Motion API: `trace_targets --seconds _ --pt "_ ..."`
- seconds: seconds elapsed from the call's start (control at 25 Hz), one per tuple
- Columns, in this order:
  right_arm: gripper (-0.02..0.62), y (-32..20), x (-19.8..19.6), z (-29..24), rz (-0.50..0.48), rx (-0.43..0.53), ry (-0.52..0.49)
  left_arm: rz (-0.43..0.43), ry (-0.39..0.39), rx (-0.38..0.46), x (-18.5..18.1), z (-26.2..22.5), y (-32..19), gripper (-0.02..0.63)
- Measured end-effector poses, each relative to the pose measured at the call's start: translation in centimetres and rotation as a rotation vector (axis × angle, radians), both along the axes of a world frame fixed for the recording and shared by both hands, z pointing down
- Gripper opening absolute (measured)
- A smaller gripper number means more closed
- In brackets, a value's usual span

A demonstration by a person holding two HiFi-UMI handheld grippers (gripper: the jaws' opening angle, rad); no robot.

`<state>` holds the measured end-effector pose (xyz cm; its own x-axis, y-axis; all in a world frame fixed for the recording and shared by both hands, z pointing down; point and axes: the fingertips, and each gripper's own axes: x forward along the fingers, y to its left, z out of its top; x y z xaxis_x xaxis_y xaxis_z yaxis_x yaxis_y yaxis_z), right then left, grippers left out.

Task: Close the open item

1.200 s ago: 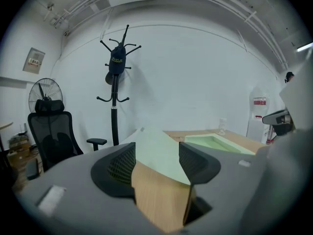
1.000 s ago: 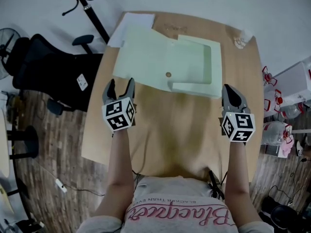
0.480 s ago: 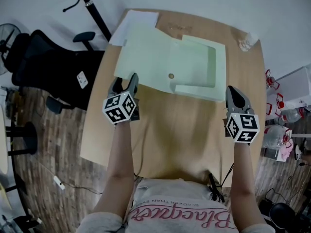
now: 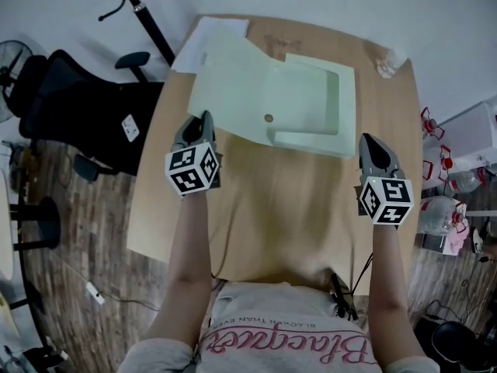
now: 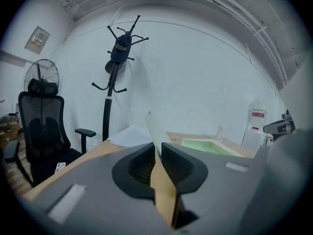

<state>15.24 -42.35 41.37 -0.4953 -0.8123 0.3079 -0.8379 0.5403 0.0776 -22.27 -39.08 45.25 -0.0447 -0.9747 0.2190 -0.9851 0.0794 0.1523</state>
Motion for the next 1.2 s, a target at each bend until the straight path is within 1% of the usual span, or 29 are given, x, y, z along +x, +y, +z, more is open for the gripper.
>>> trace_targets --seconds 0.36,0.52,0.64,0.76,0.92,1.2 --pt "0.003 1.7 1.7 -2.6 0.017 0.059 -0.012 0.056 -0.117 -0.006 3.7 -3.3 -0.2 0.037" --pt "0.003 2.4 3.3 -3.4 0.009 0.071 0.017 0.082 -0.174 -0.005 5.7 -4.8 -0.4 0.031" --pt "0.003 2.5 3.7 -4.6 -0.014 0.094 0.049 0.088 -0.192 0.001 6.3 -5.8 -0.6 0.023" --pt "0.003 2.4 3.6 -5.7 -0.038 0.117 0.071 0.094 -0.213 0.008 6.9 -6.6 -0.6 0.017" --pt "0.003 2.5 3.1 -6.1 -0.063 0.128 0.077 0.116 -0.282 0.003 8.2 -7.0 -0.4 0.015" --pt "0.003 2.9 1.7 -4.3 -0.094 0.094 0.069 0.143 -0.398 0.011 11.0 -6.9 -0.4 0.015"
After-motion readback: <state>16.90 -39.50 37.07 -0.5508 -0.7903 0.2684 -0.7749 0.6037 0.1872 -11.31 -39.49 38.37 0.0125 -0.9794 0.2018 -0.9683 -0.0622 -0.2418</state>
